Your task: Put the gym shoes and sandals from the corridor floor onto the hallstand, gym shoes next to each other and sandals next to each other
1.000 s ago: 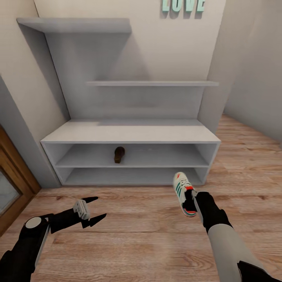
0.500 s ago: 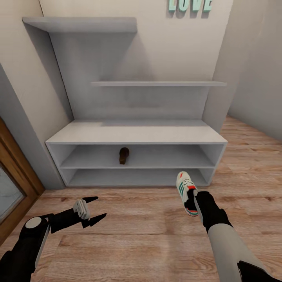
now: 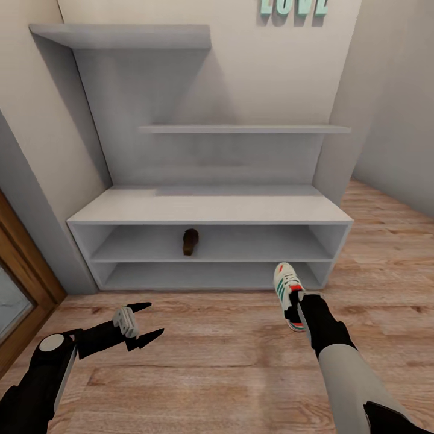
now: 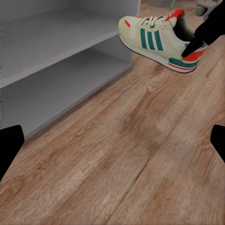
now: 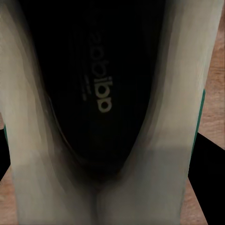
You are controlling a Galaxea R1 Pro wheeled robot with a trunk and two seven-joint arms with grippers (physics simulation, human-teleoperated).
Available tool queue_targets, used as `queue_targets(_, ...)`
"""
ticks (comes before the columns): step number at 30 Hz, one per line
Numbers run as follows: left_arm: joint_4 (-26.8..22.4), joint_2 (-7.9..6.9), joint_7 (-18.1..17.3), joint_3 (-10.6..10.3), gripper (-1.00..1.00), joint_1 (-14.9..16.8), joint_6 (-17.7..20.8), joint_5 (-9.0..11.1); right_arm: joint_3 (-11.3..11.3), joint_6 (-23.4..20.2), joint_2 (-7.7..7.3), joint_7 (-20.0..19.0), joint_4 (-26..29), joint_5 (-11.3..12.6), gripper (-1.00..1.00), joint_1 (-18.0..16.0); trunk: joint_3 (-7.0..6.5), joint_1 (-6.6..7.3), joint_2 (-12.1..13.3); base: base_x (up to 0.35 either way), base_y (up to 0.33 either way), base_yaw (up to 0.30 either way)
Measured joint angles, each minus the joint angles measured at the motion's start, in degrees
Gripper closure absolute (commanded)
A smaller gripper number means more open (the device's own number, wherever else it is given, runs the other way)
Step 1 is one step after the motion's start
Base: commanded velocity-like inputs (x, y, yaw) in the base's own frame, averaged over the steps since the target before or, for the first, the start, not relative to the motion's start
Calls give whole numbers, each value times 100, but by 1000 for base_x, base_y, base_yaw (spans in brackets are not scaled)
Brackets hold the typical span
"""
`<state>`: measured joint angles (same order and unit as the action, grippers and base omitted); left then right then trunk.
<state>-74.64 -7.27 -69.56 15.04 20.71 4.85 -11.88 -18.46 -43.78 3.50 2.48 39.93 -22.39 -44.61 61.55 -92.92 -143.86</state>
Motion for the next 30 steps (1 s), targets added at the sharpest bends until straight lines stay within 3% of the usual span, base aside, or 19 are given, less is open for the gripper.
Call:
queue_targets(2,0,-1,0,0,-100,0,-1,1,0,93,7,0,0,-2,100,0,0,0,0,9,0,0)
queue_targets(8,-2,-3,0,0,-100,0,0,0,5,942,35,23,-7,127,100,-1,0,0,0,2,0,0)
queue_targets(19,-1,-4,-9,0,-100,0,-9,1,1,1083,33,27,-10,148,100,0,0,1,0,25,12,0)
queue_targets(30,-3,-4,-342,1,-100,0,-8,-1,2,1087,30,27,-12,151,100,0,0,2,0,216,204,0)
